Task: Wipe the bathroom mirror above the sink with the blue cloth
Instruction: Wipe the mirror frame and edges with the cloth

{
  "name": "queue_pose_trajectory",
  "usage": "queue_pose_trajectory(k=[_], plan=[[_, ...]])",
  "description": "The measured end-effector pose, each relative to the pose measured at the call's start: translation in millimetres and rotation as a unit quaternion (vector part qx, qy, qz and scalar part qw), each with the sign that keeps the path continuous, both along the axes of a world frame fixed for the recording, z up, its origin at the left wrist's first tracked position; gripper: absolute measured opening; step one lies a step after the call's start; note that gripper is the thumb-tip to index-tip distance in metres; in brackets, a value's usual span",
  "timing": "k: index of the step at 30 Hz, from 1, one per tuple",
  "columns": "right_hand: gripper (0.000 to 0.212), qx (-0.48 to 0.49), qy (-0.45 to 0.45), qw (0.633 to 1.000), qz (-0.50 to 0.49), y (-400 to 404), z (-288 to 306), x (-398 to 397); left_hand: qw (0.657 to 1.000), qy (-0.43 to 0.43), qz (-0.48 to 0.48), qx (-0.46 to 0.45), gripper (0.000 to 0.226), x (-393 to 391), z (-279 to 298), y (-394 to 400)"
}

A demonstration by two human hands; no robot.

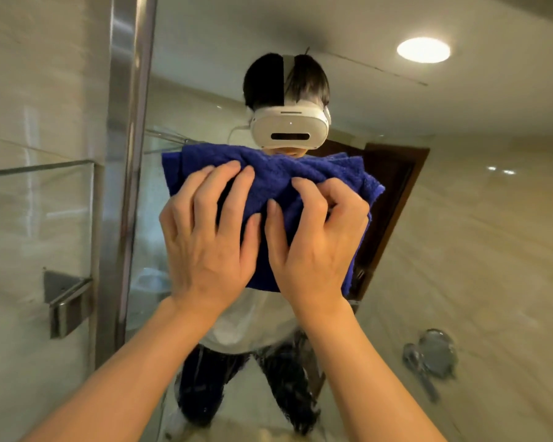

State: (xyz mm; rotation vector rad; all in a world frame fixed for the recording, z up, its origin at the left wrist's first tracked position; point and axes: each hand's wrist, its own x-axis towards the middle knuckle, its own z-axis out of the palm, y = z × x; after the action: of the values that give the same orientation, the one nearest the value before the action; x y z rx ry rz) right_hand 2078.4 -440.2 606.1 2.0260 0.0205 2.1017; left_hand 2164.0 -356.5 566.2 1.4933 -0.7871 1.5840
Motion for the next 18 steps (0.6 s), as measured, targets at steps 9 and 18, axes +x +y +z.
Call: queue_pose_trajectory(k=[9,18], plan=[[0.034,0.011,-0.014,1.000,-0.026,-45,2,-40,1.000,0.004,-0.020,0.006,0.044,-41,6,-42],[0.032,0.018,-0.028,0.998,-0.044,-107,3,-99,1.000,0.004,-0.027,0.010,0.043,-102,12,-103]])
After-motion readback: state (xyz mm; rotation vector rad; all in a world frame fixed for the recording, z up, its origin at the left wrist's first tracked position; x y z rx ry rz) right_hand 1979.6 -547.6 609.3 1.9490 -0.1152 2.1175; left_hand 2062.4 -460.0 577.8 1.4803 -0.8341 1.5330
